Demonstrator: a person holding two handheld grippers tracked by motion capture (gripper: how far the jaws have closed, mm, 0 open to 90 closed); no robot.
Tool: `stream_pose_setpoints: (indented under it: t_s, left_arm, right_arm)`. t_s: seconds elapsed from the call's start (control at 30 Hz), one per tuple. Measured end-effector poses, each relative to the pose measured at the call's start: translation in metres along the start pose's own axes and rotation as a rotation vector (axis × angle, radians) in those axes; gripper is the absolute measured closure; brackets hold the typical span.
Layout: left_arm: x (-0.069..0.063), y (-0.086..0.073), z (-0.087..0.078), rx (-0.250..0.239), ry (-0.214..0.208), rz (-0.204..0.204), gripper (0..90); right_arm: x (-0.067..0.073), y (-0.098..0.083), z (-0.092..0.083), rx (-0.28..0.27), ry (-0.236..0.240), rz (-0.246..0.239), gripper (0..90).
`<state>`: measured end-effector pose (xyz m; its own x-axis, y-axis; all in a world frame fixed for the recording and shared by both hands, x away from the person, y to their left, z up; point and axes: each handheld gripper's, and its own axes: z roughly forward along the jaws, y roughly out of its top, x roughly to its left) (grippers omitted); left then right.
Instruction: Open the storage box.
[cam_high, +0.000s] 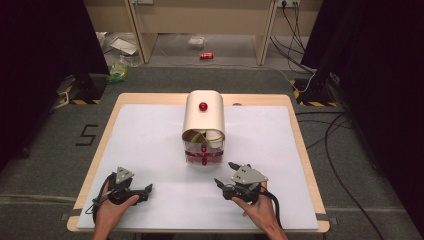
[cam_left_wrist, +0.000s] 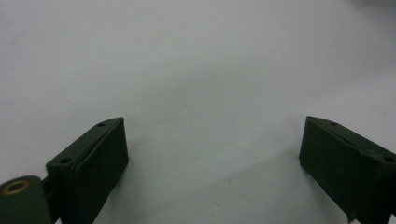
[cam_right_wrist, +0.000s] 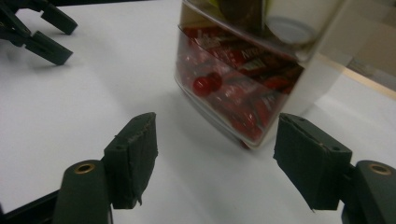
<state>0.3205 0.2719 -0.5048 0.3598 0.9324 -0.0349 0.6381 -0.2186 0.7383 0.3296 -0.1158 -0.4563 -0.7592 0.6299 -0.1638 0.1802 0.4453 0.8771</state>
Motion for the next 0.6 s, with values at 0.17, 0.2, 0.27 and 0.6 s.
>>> stream_pose_setpoints:
  t_s: [0.17,0.2,0.27,0.6]
  left_arm:
    - [0.000,0.000,0.000,0.000,-0.001,0.000,6.8]
    - [0.000,0.000,0.000,0.000,-0.001,0.000,6.8]
    - [0.000,0.000,0.000,0.000,-0.001,0.001,6.8]
    - [0.000,0.000,0.000,0.001,-0.003,0.001,6.4]
  right_arm:
    - [0.005,0.005,0.006,-0.021,0.011,-0.032,32.8]
    - [0.006,0.006,0.007,-0.025,0.013,-0.047,33.0]
    - [0.008,0.009,0.009,-0.037,0.015,-0.065,33.5]
    - [0.015,0.016,0.026,-0.050,0.021,-0.144,34.1]
